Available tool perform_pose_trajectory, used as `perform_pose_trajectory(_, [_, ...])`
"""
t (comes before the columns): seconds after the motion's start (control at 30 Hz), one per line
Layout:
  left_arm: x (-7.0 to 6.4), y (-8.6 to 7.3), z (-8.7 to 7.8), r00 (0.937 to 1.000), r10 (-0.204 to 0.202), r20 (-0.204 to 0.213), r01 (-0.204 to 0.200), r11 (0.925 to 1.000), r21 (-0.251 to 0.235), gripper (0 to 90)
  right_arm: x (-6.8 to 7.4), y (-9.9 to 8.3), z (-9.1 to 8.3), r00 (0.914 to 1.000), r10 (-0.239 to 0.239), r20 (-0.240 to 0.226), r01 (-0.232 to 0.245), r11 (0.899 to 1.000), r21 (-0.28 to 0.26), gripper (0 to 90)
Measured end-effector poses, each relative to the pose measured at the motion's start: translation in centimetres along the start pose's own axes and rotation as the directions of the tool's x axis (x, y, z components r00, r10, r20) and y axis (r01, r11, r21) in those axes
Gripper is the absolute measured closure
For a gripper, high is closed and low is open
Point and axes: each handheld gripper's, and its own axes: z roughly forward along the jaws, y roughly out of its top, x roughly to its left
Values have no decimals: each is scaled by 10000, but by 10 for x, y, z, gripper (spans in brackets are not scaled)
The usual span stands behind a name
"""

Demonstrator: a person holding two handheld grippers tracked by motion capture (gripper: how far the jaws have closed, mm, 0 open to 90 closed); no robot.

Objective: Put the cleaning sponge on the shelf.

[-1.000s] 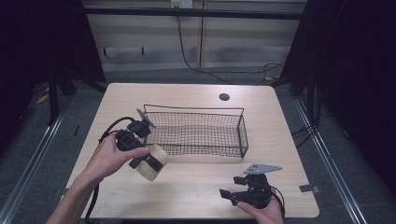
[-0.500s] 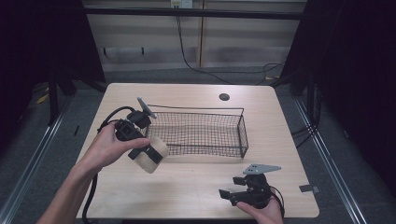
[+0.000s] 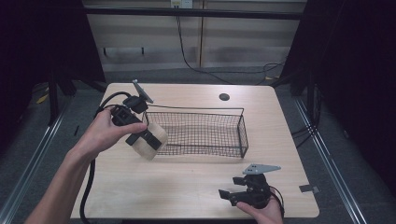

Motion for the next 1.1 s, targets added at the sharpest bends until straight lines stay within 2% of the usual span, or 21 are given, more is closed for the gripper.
perform_pose_trajectory(0.03, [0, 0, 0, 10000, 0, 0, 0, 10000, 0, 270, 0, 0, 0, 10000, -18, 8, 18, 10000, -13, 212])
perform_pose_trajectory(0.07, [1, 4, -1, 9998, -203, -19, 203, 9997, -139, 269, 0, 0, 0, 10000, -15, 2, 15, 10000, 3, 212])
perform_pose_trajectory(0.17, [2, 8, -2, 9996, -247, -120, 246, 9997, -57, 269, 0, 0, 0, 10000, 0, -22, 0, 10000, -27, 211])
perform_pose_trajectory(0.2, [2, 12, -2, 9989, -445, -164, 441, 9988, -213, 269, 0, 0, 0, 10000, 6, -22, -6, 10000, -26, 211])
perform_pose_trajectory(0.37, [4, 18, -4, 9981, -525, -332, 518, 9984, -233, 269, 0, -1, 0, 10000, 1, -39, -1, 10000, -26, 210])
perform_pose_trajectory(0.43, [5, 20, -5, 9969, -672, -415, 661, 9974, -281, 269, 0, -1, 0, 10000, 2, -44, -2, 10000, -21, 210])
perform_pose_trajectory(0.47, [7, 23, -5, 9940, -949, -538, 930, 9950, -372, 269, 0, 0, 0, 10000, 5, -34, -5, 10000, -16, 210])
perform_pose_trajectory(0.57, [9, 26, -5, 9915, -1160, -582, 1134, 9925, -459, 269, 0, 0, 0, 10000, 6, -55, -7, 10000, -10, 209])
perform_pose_trajectory(0.6, [9, 29, -5, 9883, -1384, -635, 1346, 9890, -609, 269, 0, 0, 0, 10000, -33, -75, 32, 10000, -27, 208])
perform_pose_trajectory(0.63, [9, 29, -5, 9883, -1384, -635, 1346, 9890, -609, 269, 0, 0, 0, 10000, -33, -75, 32, 10000, -27, 208])
perform_pose_trajectory(0.77, [10, 34, -1, 9813, -1721, -858, 1674, 9841, -594, 269, 0, 0, 0, 10000, 34, -59, -35, 10000, -15, 207])
perform_pose_trajectory(0.8, [12, 36, 1, 9775, -1897, -919, 1841, 9807, -664, 268, 0, -1, 0, 10000, 19, -59, -19, 10000, -18, 207])
perform_pose_trajectory(0.83, [12, 36, 1, 9775, -1897, -919, 1841, 9807, -664, 268, 0, -1, 0, 10000, 19, -59, -19, 10000, -18, 207])
perform_pose_trajectory(0.87, [14, 39, 4, 9712, -2096, -1136, 2033, 9770, -640, 268, 0, -1, 0, 10000, 16, -69, -16, 10000, -6, 207])
perform_pose_trajectory(0.9, [14, 39, 4, 9712, -2096, -1136, 2033, 9770, -640, 268, 0, -1, 0, 10000, 16, -69, -16, 10000, -2, 207])
perform_pose_trajectory(0.93, [18, 41, 7, 9641, -2365, -1207, 2298, 9709, -671, 268, 1, -1, 0, 10000, 2, -73, -2, 10000, 8, 207])
perform_pose_trajectory(0.97, [18, 41, 7, 9641, -2365, -1207, 2298, 9709, -671, 268, 1, -1, 0, 10000, 2, -73, -2, 10000, 8, 207])
perform_pose_trajectory(1.0, [21, 43, 10, 9584, -2592, -1196, 2512, 9648, -781, 268, 1, -1, 0, 10000, -2, -77, 2, 10000, 2, 207])
perform_pose_trajectory(1.03, [21, 43, 10, 9584, -2592, -1196, 2512, 9648, -781, 268, 1, -1, 0, 10000, -2, -77, 2, 10000, 2, 207])
perform_pose_trajectory(1.07, [24, 45, 12, 9539, -2722, -1266, 2638, 9613, -794, 268, 1, -1, 0, 10000, -3, -73, 3, 10000, 18, 207])
perform_pose_trajectory(1.1, [24, 45, 12, 9539, -2722, -1266, 2638, 9613, -794, 268, 1, -1, 1, 9999, -51, -91, 51, 10000, 5, 207])
